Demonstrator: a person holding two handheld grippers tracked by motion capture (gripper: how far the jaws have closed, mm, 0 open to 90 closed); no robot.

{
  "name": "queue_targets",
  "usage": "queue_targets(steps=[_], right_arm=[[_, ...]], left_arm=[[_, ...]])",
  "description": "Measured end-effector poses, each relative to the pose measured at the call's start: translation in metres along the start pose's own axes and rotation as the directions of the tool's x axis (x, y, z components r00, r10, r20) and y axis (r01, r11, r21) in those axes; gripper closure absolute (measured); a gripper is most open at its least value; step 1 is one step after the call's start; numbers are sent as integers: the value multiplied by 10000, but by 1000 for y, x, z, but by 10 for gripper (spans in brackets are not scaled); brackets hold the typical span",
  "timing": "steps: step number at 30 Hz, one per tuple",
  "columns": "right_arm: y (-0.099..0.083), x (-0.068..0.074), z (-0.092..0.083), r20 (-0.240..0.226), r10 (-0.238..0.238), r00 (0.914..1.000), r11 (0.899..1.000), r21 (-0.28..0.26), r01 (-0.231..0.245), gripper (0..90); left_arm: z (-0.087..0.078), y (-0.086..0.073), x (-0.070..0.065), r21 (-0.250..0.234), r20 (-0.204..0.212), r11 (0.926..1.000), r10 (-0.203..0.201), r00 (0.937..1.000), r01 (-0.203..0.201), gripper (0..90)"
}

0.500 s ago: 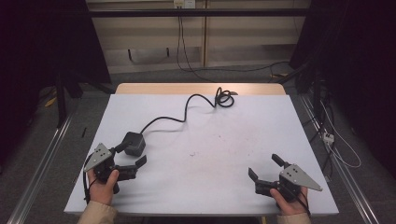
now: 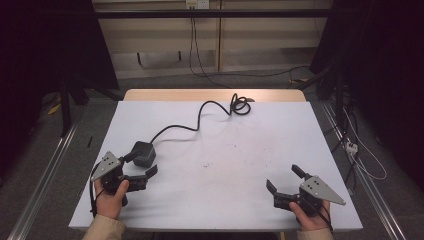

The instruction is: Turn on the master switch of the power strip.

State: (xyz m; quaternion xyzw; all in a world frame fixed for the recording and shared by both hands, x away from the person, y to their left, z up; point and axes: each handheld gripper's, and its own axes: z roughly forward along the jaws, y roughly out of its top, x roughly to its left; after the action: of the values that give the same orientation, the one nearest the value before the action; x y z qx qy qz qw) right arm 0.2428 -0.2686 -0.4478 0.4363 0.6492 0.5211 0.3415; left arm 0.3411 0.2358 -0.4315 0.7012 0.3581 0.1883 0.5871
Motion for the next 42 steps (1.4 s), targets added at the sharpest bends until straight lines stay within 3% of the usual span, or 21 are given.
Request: queue_targets(steps=[10,20,36,42], right_arm=[[0,0,1,-18,-7,10000,10000,8,7,21],[0,0,1,-6,12,10000,10000,-13,-12,21],[1,0,1,-91,-9,10000,10000,-12,9,25],[1,1,1,-125,-23,9999,10000,14,23,25]], left_arm=[[-2,8,6,-169,101,9997,-180,9998,182,103],[0,11,11,-42,253,9988,-493,9985,494,236],[4,18,16,226,330,9990,-395,9987,387,369],[4,20,19,337,294,9982,-511,9983,501,462]])
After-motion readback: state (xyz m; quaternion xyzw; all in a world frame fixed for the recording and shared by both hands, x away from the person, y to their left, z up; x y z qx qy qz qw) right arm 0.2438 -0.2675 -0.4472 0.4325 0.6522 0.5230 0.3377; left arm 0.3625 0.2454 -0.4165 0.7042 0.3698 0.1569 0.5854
